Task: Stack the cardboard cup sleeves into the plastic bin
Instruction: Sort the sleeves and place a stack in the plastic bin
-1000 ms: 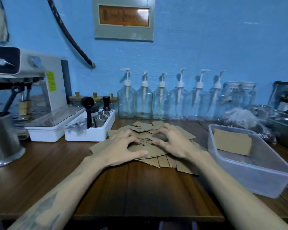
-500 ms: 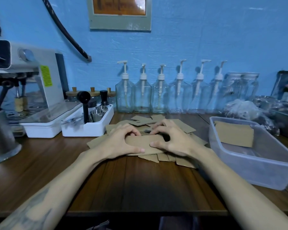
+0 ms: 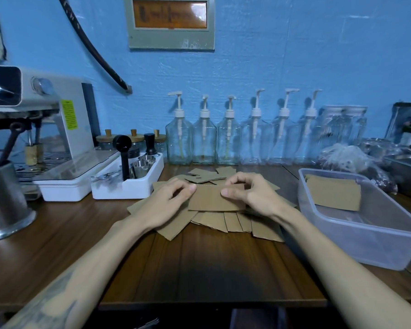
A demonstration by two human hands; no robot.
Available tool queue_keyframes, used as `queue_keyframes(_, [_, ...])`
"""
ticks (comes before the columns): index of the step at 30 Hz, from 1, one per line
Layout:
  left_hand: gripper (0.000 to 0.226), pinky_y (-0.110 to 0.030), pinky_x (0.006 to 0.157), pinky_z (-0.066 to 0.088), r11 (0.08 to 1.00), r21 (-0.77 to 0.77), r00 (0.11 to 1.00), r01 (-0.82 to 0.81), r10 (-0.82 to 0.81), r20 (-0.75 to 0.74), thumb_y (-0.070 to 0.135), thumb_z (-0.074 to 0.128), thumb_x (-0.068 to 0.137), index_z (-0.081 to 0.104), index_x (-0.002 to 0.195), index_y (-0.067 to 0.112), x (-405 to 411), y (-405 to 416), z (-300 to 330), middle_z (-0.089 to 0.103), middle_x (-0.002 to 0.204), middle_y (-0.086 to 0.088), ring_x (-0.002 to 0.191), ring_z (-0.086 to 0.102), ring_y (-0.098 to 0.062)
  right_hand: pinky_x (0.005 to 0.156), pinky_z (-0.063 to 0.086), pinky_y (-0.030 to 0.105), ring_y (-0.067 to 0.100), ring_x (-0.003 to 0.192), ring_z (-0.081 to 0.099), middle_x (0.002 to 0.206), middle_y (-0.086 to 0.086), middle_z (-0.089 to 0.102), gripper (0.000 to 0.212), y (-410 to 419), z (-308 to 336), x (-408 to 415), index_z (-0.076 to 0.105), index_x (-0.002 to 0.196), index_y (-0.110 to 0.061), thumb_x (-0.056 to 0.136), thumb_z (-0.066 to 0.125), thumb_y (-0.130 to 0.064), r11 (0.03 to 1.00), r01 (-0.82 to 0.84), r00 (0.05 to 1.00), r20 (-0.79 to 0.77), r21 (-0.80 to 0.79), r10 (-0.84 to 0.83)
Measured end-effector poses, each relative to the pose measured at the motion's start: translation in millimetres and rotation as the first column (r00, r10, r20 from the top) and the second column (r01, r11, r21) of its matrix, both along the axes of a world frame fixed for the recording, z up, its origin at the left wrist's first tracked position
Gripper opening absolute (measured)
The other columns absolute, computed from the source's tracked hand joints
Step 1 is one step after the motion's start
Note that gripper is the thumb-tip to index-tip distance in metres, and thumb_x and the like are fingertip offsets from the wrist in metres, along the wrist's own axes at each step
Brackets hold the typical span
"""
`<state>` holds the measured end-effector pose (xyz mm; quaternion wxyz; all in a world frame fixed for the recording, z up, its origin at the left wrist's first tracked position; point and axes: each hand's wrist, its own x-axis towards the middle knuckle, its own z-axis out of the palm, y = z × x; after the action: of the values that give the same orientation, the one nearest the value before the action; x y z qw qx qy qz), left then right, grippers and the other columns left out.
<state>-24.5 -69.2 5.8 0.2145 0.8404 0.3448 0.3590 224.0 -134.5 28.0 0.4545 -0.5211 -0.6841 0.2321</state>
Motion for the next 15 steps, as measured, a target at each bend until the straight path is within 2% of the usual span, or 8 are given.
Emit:
queue_keyframes(2, [0.046,-0.029,0.084,0.042,1.000,-0.007,1.000,-0.021,0.021,-0.013,0.077,0.034,0.087,0.064,0.093,0.042,-5,2,1,0.056,0.093,0.028,0.093,0.056,0.004,0.074,0.041,0.029,0.002,0.074,0.060,0.075,-0.019,0.069,0.011,1,1,1,0.071,0.082,-0.028,0.080,0.081,-0.035,0.999,0.037,0.996,-0.079,-0.003,-0.038])
queue_keyframes(4, [0.052,-0.030,0.087,0.043,0.998,0.022,0.996,-0.054,0.055,-0.071,0.083,0.034,0.083,0.065,0.093,0.042,-12,3,2,0.055,0.093,0.022,0.094,0.055,0.001,0.074,0.044,0.028,0.009,0.077,0.063,0.079,-0.011,0.071,0.013,3,2,1,0.070,0.082,-0.025,0.081,0.080,-0.033,0.996,0.085,0.984,-0.162,0.029,-0.079])
queue_keyframes(7, [0.056,-0.029,0.085,0.041,0.992,0.079,0.963,-0.103,0.119,-0.241,0.091,0.038,0.075,0.065,0.095,0.045,-20,2,2,0.052,0.094,0.019,0.096,0.050,0.002,0.077,0.050,0.038,0.022,0.089,0.067,0.094,0.002,0.072,0.015,3,4,2,0.070,0.088,-0.023,0.083,0.077,-0.036,0.981,0.189,0.965,-0.197,0.053,-0.175])
queue_keyframes(8, [0.061,-0.030,0.086,0.040,0.988,0.092,0.938,-0.122,0.145,-0.314,0.094,0.039,0.070,0.064,0.098,0.046,-21,1,2,0.050,0.097,0.020,0.099,0.046,0.002,0.074,0.053,0.042,0.027,0.086,0.070,0.097,0.005,0.071,0.017,3,3,3,0.068,0.091,-0.021,0.085,0.076,-0.035,0.977,0.206,0.957,-0.216,0.044,-0.192])
queue_keyframes(10, [0.073,-0.031,0.087,0.036,0.984,0.098,0.891,-0.146,0.174,-0.419,0.099,0.041,0.060,0.061,0.107,0.047,-22,-2,2,0.044,0.101,0.025,0.104,0.040,-0.002,0.053,0.054,0.039,0.033,0.070,0.074,0.101,0.009,0.070,0.019,4,1,4,0.064,0.095,-0.015,0.088,0.073,-0.030,0.978,0.208,0.944,-0.267,0.018,-0.196])
queue_keyframes(12, [0.079,-0.031,0.089,0.033,0.988,0.066,0.878,-0.139,0.154,-0.453,0.099,0.045,0.054,0.059,0.113,0.049,-20,-6,3,0.040,0.104,0.027,0.108,0.036,-0.006,0.043,0.048,0.034,0.030,0.063,0.074,0.102,0.007,0.070,0.021,5,-1,5,0.061,0.100,-0.011,0.091,0.071,-0.026,0.974,0.226,0.947,-0.239,0.012,-0.216])
queue_keyframes(15, [0.072,-0.032,0.095,0.035,0.997,0.012,0.890,-0.079,0.076,-0.450,0.094,0.052,0.055,0.056,0.115,0.055,-16,-11,5,0.043,0.109,0.026,0.112,0.037,-0.005,0.051,0.055,0.040,0.031,0.065,0.074,0.105,0.001,0.068,0.023,5,-1,5,0.059,0.108,-0.009,0.093,0.068,-0.023,0.975,0.223,0.957,-0.192,0.005,-0.218])
